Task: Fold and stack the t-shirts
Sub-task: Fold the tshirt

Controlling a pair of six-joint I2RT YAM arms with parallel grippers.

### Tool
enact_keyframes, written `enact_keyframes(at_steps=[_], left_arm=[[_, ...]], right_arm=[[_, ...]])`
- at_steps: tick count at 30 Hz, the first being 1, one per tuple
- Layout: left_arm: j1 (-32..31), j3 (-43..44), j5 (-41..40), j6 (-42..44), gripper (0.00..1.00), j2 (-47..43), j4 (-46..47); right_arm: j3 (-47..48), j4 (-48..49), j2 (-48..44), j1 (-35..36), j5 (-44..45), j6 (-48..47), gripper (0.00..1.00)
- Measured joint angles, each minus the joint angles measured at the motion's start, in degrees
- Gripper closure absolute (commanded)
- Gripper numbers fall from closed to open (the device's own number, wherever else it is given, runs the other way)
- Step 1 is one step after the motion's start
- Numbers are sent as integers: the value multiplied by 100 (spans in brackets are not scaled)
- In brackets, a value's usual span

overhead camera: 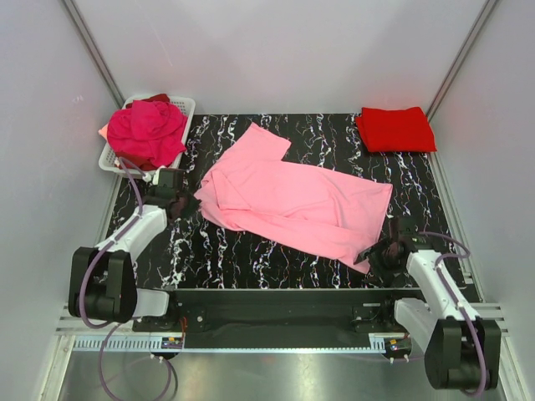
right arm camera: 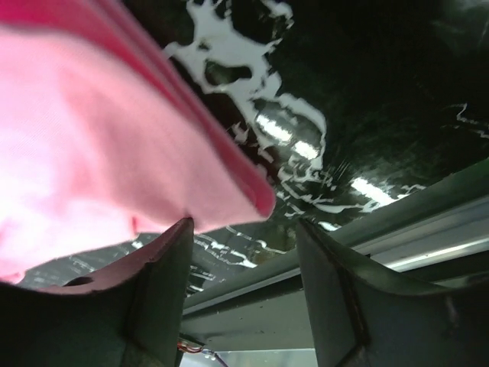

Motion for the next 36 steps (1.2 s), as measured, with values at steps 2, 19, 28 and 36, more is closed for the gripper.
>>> enact_keyframes(at_steps=[2, 19, 28, 36], left_arm=[[2, 0, -2, 24, 100, -76, -46], [181, 17, -31, 348, 100, -542, -426], [402, 98, -37, 638, 100, -977, -1071], [400, -533, 293, 603, 100, -2157, -1486]], right_arm=[[50, 68, 354, 2, 85, 0, 45], [402, 289, 1012, 2, 341, 31, 100], [1508, 251, 1220, -1132, 398, -614, 100], [1672, 411, 1853, -1665, 332, -1200, 100]])
